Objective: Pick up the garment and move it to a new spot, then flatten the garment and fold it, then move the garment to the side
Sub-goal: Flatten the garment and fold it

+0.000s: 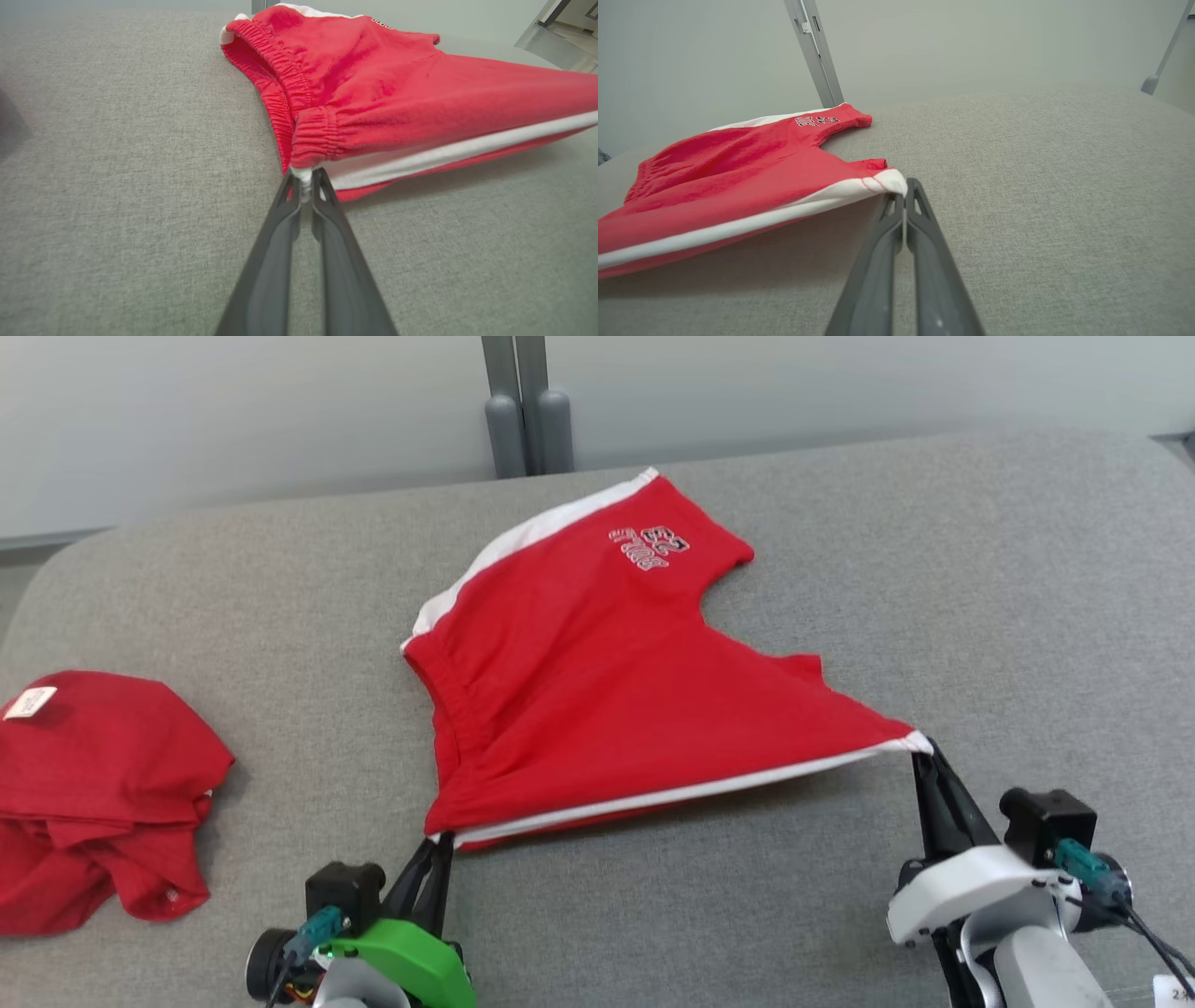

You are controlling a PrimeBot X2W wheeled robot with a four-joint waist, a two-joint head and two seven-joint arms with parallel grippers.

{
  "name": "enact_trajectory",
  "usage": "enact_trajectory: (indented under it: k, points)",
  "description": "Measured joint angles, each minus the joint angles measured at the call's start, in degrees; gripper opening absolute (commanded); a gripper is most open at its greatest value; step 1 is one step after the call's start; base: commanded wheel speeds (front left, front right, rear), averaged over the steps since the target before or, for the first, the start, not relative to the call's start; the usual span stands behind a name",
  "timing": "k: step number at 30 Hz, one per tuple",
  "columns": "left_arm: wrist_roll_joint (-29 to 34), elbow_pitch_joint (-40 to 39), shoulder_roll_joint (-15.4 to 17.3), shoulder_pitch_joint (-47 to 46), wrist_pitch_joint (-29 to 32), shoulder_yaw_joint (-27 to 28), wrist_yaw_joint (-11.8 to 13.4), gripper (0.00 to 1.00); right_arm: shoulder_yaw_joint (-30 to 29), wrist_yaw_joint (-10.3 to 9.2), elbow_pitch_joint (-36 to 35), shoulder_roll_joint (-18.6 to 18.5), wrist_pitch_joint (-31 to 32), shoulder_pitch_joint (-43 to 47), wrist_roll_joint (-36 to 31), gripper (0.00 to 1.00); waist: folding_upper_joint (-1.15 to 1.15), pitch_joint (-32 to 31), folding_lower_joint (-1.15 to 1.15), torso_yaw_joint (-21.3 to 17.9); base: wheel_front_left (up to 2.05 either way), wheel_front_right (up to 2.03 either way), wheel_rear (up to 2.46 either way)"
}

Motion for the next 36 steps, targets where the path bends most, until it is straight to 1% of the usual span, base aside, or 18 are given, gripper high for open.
enact_trajectory:
  k: [10,16,21,25,30,32,33,35,36]
  points:
    - [0.4,-3.8,0.0,7.5,0.0,0.5,0.0,0.00,1.0,-0.01,-2.3,0.0,0.0,7.9,1.3,0.00,0.00,-6.7,0.00,-0.6,0.00,0.00,0.00]
    - [1.0,-6.1,-0.1,9.8,0.0,0.2,0.0,0.00,1.0,-0.02,-4.3,0.0,0.0,11.3,2.4,0.00,0.00,-7.9,0.00,0.1,0.00,0.00,0.00]
    - [2.5,-8.6,-0.2,10.4,0.0,0.3,0.0,0.00,-0.2,-0.04,-6.1,0.0,0.0,11.2,2.9,0.00,0.00,-7.3,0.00,1.0,0.00,0.00,0.00]
    - [2.0,-10.1,-0.4,8.8,0.0,-0.2,0.0,0.00,-1.1,-0.04,-6.4,-0.1,0.0,7.9,2.6,0.00,0.00,-6.0,0.00,1.8,0.00,0.00,0.00]
    - [0.4,-9.1,-0.4,3.3,0.0,-0.6,0.0,0.00,-1.0,-0.07,-4.2,-0.3,0.0,0.0,-0.3,0.00,0.00,-3.6,0.00,3.2,0.00,0.00,0.00]
    - [0.5,-8.3,-0.4,0.4,0.0,-1.2,0.0,0.00,-0.9,-0.07,-1.9,-0.8,0.0,-4.0,-1.1,0.00,0.00,-2.3,0.00,3.7,0.00,0.00,0.00]
    - [-0.3,-7.3,-0.4,-2.6,0.0,-1.9,0.3,0.00,-0.8,-0.08,0.5,-1.4,0.0,-8.2,-2.2,0.00,0.00,-0.9,0.00,4.3,0.00,0.00,0.00]
    - [-1.7,-6.5,-0.4,-5.0,0.0,-2.5,0.9,0.00,-1.2,-0.08,3.1,-1.7,0.0,-12.4,-2.9,0.00,0.00,0.5,0.00,4.9,0.00,0.00,0.00]
    - [-3.4,-6.0,-0.4,-7.9,0.0,-3.2,1.4,0.00,-0.2,-0.08,6.1,-2.6,0.0,-16.9,-3.6,0.00,0.00,2.2,0.00,5.6,0.00,0.00,0.00]
